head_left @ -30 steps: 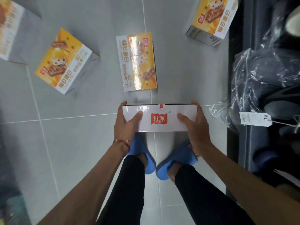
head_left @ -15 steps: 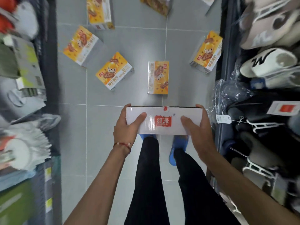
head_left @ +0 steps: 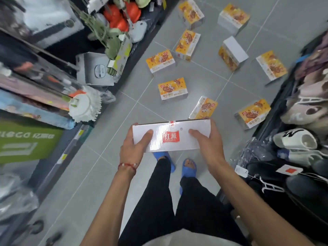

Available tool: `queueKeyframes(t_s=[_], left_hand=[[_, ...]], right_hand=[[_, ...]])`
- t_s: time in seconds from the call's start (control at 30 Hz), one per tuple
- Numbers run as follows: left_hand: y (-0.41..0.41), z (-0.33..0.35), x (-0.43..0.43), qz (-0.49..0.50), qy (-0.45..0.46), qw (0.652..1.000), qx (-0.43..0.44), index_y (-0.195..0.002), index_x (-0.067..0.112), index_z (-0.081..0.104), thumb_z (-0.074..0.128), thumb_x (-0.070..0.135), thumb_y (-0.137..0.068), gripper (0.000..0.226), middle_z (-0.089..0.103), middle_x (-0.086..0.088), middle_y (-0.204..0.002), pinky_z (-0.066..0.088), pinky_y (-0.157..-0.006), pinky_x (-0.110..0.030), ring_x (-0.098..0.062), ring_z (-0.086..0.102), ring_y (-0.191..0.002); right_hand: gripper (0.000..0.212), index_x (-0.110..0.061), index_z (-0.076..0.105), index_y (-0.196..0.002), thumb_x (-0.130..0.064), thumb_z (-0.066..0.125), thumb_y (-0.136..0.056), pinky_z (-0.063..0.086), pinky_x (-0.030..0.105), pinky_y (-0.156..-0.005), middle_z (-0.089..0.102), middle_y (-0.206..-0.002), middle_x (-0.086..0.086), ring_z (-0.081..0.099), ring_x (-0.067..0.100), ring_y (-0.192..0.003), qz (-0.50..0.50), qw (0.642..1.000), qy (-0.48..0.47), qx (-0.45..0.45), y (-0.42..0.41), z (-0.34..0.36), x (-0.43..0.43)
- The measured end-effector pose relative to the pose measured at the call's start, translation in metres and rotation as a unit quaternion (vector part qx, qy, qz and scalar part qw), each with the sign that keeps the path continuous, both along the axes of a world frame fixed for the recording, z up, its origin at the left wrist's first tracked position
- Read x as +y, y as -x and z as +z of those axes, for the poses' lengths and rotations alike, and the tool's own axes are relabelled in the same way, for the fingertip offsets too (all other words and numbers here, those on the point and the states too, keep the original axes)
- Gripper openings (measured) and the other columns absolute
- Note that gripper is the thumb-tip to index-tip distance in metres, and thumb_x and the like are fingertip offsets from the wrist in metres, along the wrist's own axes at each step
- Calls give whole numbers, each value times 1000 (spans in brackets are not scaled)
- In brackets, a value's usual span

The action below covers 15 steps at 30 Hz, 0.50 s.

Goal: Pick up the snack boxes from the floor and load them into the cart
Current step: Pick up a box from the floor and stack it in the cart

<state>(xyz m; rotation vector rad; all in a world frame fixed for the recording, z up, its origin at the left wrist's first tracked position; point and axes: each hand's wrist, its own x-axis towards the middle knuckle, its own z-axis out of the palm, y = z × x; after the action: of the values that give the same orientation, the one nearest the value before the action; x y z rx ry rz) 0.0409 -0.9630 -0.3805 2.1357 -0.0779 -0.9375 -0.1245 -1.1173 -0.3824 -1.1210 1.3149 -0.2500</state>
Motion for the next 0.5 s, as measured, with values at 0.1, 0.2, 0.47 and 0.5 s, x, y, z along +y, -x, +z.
queueKeyframes(t_s=[0.1,0.2,0.47,0.5], left_hand=[[3,23,45,47,5,999,-8,-131,46,51,66,71,-71,66,68,15,-117,50,-102,-39,-11,64,-111],[7,41,90,96,3,995,-28,-133,46,50,62,69,-77,62,66,14,-117,48,-100,-34,-15,63,-111],[36,62,252,249,-14,965,-77,-137,42,51,43,72,-84,61,64,11,-124,44,-109,-43,-22,60,-116],[40,64,276,266,-13,961,-80,-135,41,52,43,73,-84,61,66,9,-124,46,-107,-45,-21,61,-114]], right_hand=[[58,-30,53,-141,-31,74,-87,56,41,-101,69,-126,-4,67,16,-113,60,998,3,-11,-14,22,23],[61,-31,46,-149,-25,72,-93,52,43,-108,67,-130,-4,65,16,-118,119,993,7,-16,-29,39,54],[70,-31,40,-156,-25,72,-95,46,27,-100,62,-134,-6,60,15,-120,287,956,47,-28,-72,74,181],[71,-32,38,-157,-26,72,-95,47,29,-103,61,-136,-6,60,14,-121,309,949,49,-29,-77,77,203]])
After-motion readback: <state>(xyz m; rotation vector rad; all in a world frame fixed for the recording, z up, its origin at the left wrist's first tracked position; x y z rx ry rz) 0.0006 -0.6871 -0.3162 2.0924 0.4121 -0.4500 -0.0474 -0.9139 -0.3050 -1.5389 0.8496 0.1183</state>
